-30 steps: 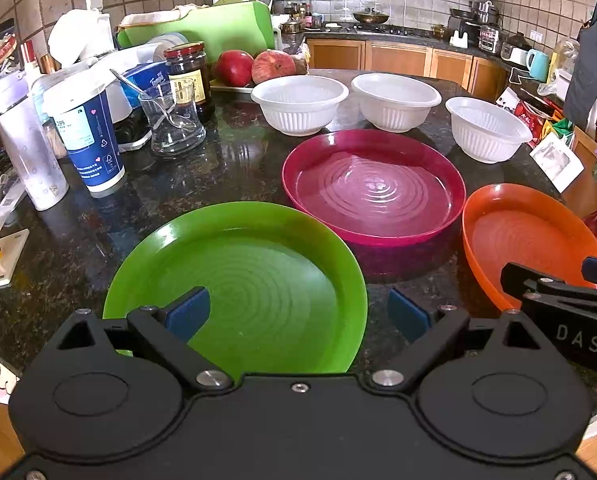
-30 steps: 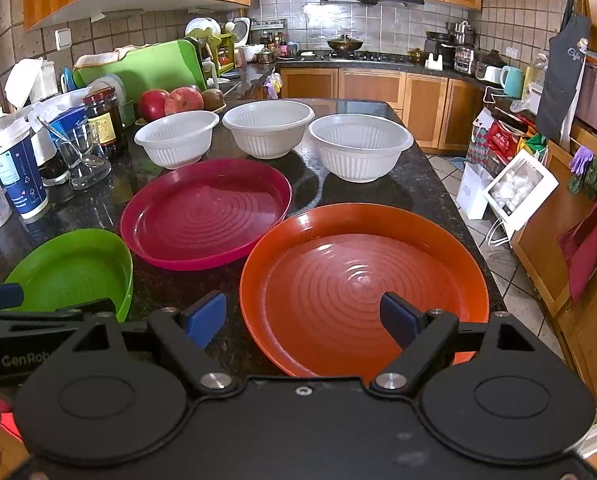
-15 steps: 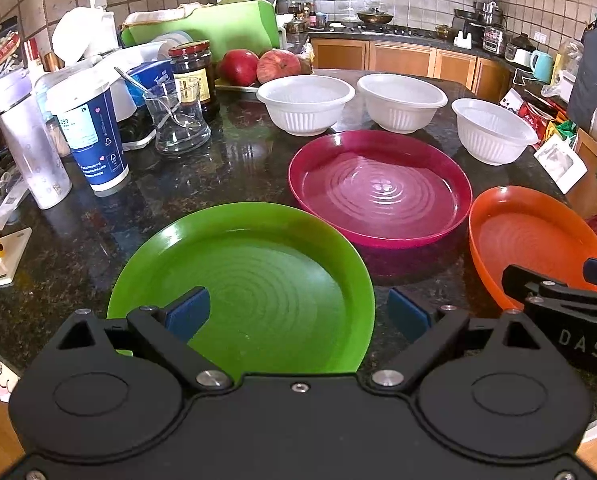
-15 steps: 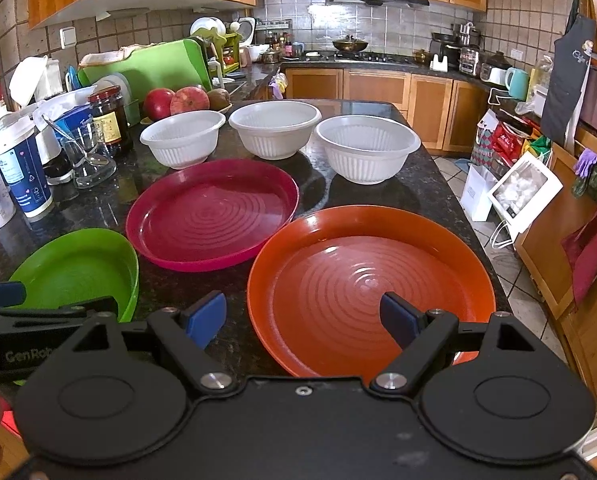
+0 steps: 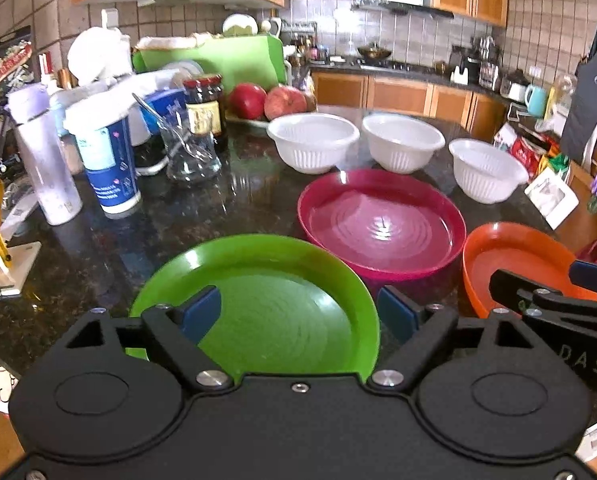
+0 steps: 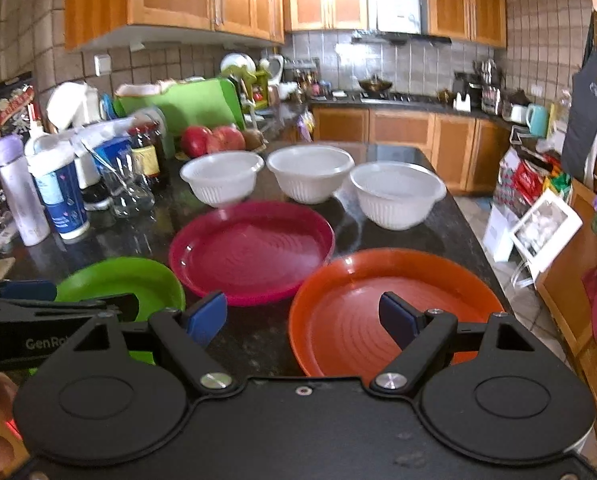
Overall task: Organize plates and bowls
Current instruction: 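Move the left tool down to the rim of the green plate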
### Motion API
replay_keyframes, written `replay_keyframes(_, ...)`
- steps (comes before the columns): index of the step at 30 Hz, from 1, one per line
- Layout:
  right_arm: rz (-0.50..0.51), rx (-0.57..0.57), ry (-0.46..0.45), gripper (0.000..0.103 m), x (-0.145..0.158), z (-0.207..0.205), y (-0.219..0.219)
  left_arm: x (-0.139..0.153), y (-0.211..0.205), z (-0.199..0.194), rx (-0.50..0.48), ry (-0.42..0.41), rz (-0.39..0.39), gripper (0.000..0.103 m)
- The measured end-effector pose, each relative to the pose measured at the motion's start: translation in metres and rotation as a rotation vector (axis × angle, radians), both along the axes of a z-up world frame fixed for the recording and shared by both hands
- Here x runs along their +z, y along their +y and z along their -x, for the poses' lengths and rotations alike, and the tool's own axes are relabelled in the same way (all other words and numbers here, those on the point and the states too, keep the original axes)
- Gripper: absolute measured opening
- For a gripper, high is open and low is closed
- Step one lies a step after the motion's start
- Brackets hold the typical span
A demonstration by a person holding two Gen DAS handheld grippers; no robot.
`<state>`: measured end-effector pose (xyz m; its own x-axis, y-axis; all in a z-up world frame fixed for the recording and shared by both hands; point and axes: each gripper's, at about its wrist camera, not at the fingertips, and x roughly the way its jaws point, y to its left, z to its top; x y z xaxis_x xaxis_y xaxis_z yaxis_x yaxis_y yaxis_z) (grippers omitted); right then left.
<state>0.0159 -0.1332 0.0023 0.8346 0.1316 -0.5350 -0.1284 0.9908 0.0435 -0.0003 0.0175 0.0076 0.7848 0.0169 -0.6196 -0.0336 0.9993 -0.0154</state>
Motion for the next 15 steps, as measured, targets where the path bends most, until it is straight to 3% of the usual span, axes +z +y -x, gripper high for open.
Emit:
replay_keyframes(8, -0.011, -0.017, -0.024, 0.083, 0.009, 0.005, 0.010, 0.021, 0.030, 0.023, 0.066, -0.098, -0.023, 0.088)
replay_keyframes(15, 0.041, 0.092, -0.223, 0.070, 0.012, 0.024, 0.036, 0.031, 0.056, 0.031, 0.097, -0.108, -0.029, 0.094)
